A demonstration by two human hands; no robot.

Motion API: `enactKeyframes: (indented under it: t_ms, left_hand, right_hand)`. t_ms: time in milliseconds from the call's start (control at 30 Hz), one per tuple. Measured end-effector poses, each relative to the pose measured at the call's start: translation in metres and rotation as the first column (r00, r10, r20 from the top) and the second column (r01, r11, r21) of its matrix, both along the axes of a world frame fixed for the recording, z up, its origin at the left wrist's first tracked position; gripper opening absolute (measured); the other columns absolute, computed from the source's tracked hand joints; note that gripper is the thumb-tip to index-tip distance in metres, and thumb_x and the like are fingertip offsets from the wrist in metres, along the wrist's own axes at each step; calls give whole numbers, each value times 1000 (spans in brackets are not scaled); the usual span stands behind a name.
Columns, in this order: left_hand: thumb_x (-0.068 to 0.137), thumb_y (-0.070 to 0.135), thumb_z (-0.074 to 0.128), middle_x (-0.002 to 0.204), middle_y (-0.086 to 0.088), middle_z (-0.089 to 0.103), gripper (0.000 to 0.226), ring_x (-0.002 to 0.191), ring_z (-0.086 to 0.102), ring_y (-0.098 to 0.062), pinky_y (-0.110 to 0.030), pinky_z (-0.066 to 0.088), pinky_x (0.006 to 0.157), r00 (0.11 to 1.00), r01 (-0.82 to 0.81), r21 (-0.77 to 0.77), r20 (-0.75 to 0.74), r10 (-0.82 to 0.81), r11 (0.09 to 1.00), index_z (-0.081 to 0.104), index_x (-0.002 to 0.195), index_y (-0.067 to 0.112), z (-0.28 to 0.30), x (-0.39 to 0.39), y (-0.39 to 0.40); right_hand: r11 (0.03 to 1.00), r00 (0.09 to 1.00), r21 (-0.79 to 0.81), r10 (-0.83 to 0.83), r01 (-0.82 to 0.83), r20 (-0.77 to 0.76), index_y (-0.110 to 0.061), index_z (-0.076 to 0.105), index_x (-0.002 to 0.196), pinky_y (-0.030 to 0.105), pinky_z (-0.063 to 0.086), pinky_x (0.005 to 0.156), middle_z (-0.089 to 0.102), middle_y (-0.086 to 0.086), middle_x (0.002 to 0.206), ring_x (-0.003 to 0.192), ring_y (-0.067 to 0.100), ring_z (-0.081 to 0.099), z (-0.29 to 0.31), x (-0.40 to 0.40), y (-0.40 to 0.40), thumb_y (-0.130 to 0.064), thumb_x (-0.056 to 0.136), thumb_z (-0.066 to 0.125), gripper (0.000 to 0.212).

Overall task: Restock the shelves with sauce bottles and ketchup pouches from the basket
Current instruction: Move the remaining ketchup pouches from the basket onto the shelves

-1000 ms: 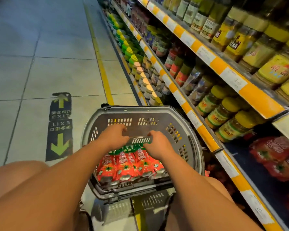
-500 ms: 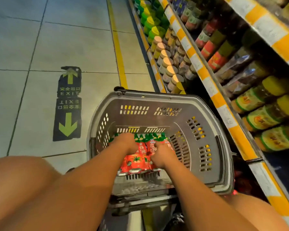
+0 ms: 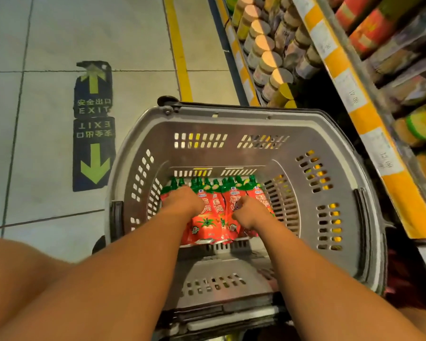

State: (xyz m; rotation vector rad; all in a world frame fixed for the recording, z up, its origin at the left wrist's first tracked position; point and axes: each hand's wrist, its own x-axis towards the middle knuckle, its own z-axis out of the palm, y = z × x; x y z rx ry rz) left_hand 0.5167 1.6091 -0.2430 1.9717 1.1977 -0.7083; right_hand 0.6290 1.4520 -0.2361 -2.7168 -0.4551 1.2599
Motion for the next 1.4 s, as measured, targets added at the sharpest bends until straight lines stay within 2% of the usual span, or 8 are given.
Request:
enactKeyframes:
  t_ms: [233, 467, 667, 767, 933, 1133, 1233, 1400]
  left_hand:
    - [90, 40, 59, 133, -17, 61, 71, 121, 60, -38, -47, 55, 99, 991, -42, -13, -132, 40, 999, 36, 149, 8, -24, 3, 3]
    - [87, 32, 66, 149, -22, 47, 94, 135, 48, -45, -55, 48, 105, 957, -2, 32, -289, 11, 999, 6, 158, 13, -36, -8, -1]
    - [88, 23, 72, 136, -17, 60, 65, 125, 58, -36, -45, 54, 94, 956, 21, 71, -293, 1, 997, 45, 144, 3, -32, -4, 0]
    - [92, 25, 68, 116, -11, 64, 40, 104, 62, -28, -36, 51, 77, 967, 91, 60, -245, -73, 994, 63, 128, 6, -30, -4, -1]
    - [92, 15, 65, 96, -9, 57, 30, 86, 57, -25, -35, 48, 68, 980, 40, 26, -194, -34, 999, 64, 120, 3, -22, -4, 0]
    - [92, 9, 65, 78, -4, 50, 28, 73, 55, -23, -33, 43, 57, 994, -99, 49, -43, 101, 994, 58, 119, 8, -10, -3, -8]
    - [93, 8, 64, 87, -5, 58, 28, 71, 55, -22, -32, 42, 56, 988, -150, 31, 30, 149, 988, 56, 120, 10, 1, -4, -13]
    - [93, 5, 58, 119, -14, 65, 42, 100, 64, -31, -39, 53, 76, 973, -162, -28, 163, 165, 986, 54, 134, 9, 30, -8, -10]
  right_hand:
    - [989, 984, -32, -148, 146, -104, 4, 49, 130, 50, 61, 82, 65, 24, 115, 100, 41, 70, -14, 13, -5, -2, 85, 67, 48]
    - [987, 988, -50, -153, 151, -29, -2, 47, 135, 47, 56, 96, 64, 18, 126, 114, 37, 64, -18, 11, -6, -10, 81, 77, 62]
    - [984, 984, -40, -174, 172, -46, 7, 66, 116, 47, 61, 84, 73, 24, 109, 91, 30, 70, -18, 9, -4, -8, 77, 81, 44]
    - [989, 989, -51, -140, 137, -58, 6, 67, 111, 50, 61, 83, 73, 21, 102, 97, 35, 72, -17, 5, -1, -9, 79, 81, 38]
    - [993, 991, -70, -97, 91, -88, 5, 64, 114, 48, 59, 89, 69, 22, 115, 103, 36, 69, -14, 0, 1, -16, 79, 86, 46]
    - [987, 986, -9, -158, 158, -56, 1, 63, 115, 52, 62, 82, 71, 23, 106, 92, 36, 72, -5, 1, 1, -2, 75, 80, 43]
    - [957, 958, 62, -281, 285, -60, -1, 62, 111, 55, 62, 80, 72, 23, 98, 87, 37, 74, 2, 3, -1, 5, 76, 74, 38]
    - [879, 895, 168, -436, 445, -92, -3, 58, 82, 53, 59, 73, 65, 23, 78, 69, 33, 66, 24, 1, -7, 12, 80, 65, 16]
